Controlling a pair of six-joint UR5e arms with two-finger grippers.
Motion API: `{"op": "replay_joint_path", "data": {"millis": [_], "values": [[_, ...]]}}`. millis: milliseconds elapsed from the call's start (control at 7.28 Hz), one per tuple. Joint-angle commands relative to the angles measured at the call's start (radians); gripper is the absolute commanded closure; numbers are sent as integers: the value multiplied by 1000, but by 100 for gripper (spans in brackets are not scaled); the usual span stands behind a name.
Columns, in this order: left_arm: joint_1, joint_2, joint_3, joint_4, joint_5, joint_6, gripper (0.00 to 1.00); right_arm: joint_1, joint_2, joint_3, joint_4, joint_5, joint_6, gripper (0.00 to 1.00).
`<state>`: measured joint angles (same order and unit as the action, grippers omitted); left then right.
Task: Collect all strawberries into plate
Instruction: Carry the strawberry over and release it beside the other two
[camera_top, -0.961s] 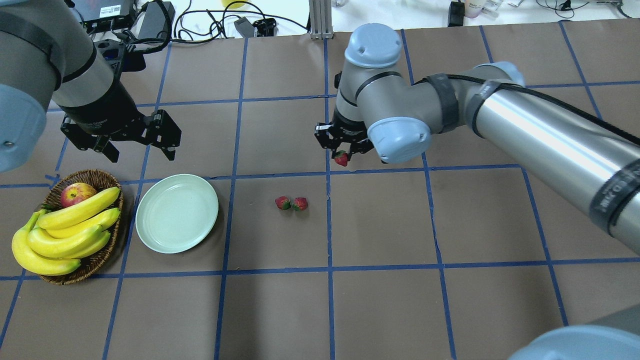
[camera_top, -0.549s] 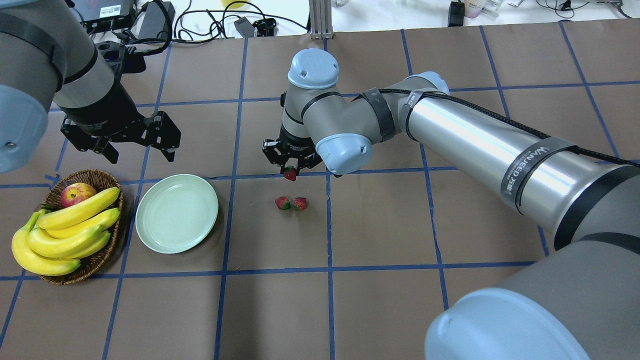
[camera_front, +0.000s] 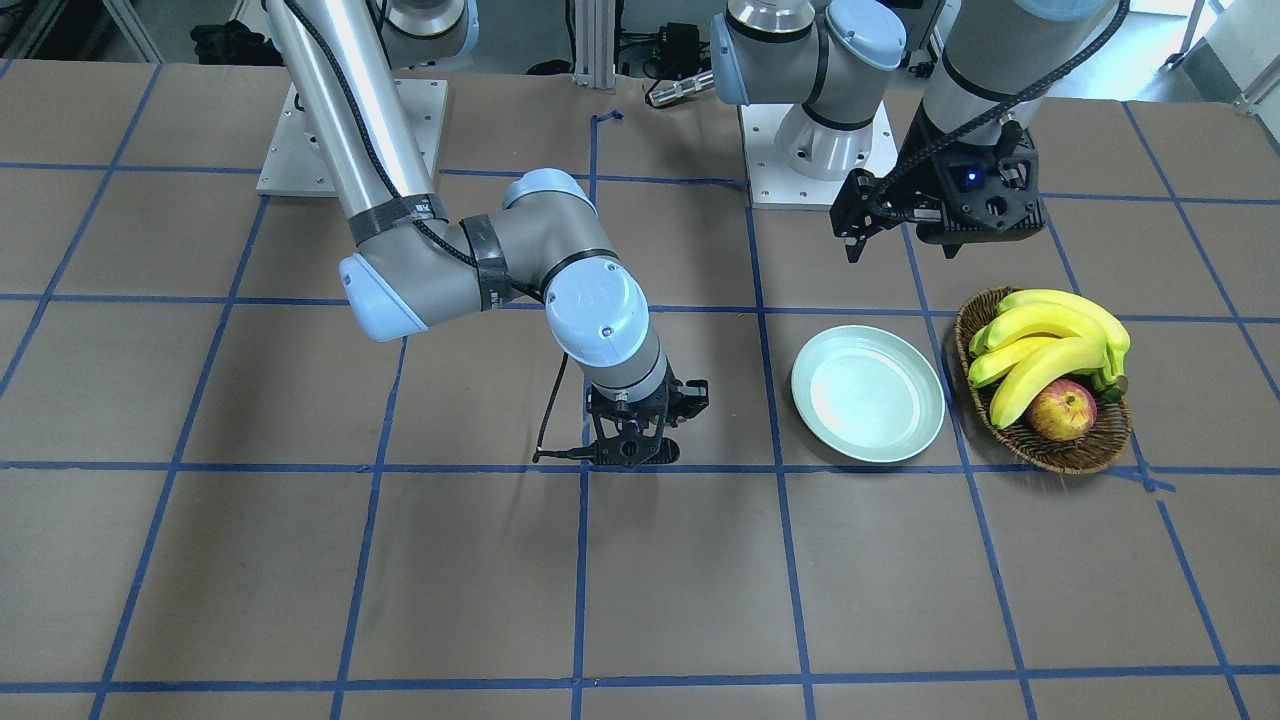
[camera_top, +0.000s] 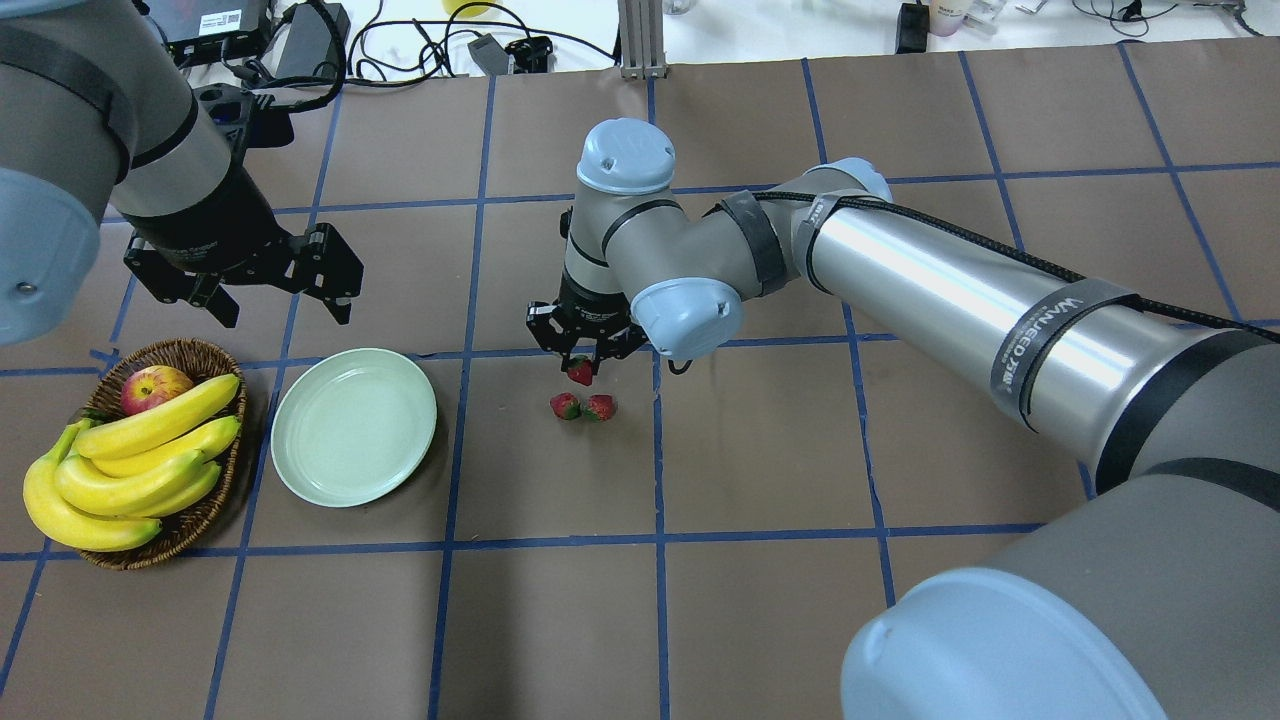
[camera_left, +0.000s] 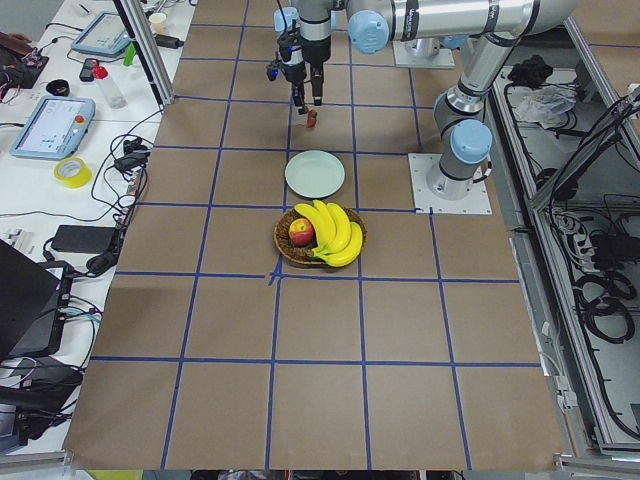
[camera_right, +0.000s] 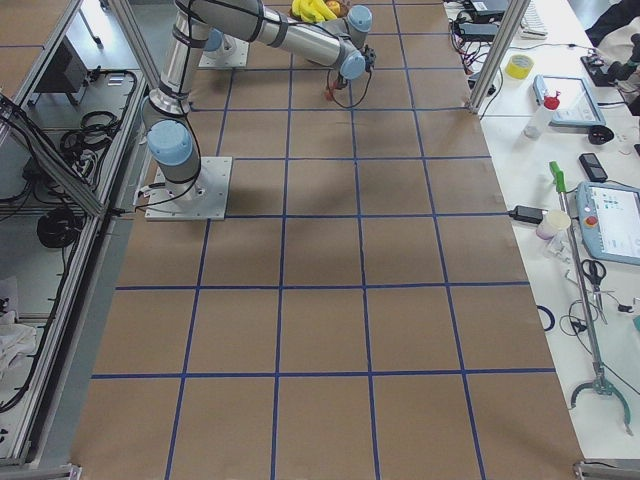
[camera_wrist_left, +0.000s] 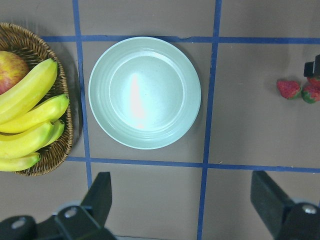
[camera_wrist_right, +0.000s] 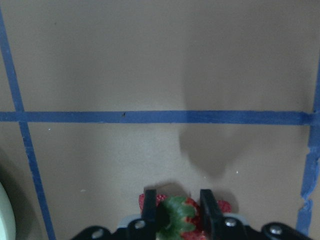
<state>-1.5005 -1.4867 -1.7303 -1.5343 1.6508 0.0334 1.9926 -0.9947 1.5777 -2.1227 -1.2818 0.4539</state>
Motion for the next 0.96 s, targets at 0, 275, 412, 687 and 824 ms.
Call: {"op": "replay_joint_path", "data": {"millis": [0,275,412,687,824], "values": [[0,-3,0,0,0,-1,0,0,19,-4,-2,7,-1,76],[0,-3,-6,-1,-2,2,0,0,18,-4,-5,7,-1,36],[2,-4,-5,2,-2,0,0,0,16,-4,-3,4,-1,4],[3,-10,-5,0,0,0,0,0,8,-5,-2,-2,-1,0],[2,-10,1,2,-2,0,0,-1,-13,-7,1,-8,-4,0]]}}
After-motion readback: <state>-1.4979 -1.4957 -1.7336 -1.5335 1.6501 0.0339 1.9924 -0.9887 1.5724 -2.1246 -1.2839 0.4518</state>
